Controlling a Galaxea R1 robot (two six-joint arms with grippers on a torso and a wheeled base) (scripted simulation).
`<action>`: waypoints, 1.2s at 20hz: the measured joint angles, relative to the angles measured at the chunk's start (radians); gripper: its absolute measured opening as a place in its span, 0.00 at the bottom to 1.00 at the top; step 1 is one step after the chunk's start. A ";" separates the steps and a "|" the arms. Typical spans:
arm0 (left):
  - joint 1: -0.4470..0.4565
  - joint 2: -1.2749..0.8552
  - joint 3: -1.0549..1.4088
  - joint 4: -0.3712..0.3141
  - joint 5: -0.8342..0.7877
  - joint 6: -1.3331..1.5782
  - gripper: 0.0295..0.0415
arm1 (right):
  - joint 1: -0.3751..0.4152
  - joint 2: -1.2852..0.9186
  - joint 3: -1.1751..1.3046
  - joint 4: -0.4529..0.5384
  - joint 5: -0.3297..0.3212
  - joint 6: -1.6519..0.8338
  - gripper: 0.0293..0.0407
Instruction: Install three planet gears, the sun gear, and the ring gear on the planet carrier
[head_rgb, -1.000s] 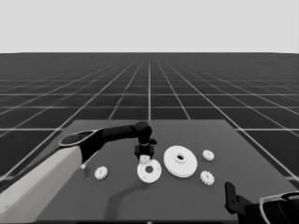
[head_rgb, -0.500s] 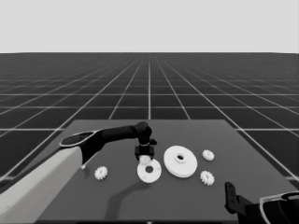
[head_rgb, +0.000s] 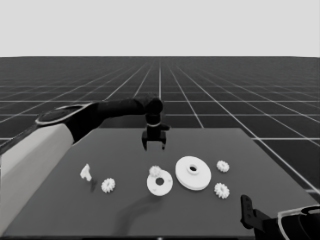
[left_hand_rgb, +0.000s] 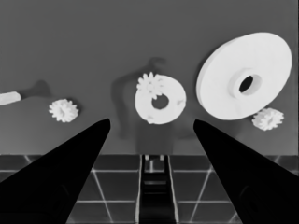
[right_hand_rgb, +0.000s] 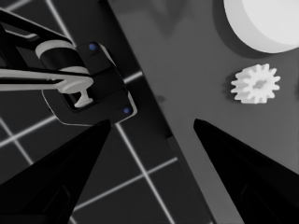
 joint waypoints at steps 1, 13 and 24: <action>-0.003 0.001 -0.003 -0.003 0.001 0.002 0.75 | 0.000 0.000 0.000 0.000 0.000 0.000 0.81; -0.016 -0.711 0.609 -0.012 0.008 0.101 0.75 | 0.000 0.000 0.000 0.000 0.000 0.000 0.81; 0.421 -0.641 0.440 0.369 -0.209 0.166 0.45 | 0.000 0.000 0.000 0.000 0.000 0.000 0.81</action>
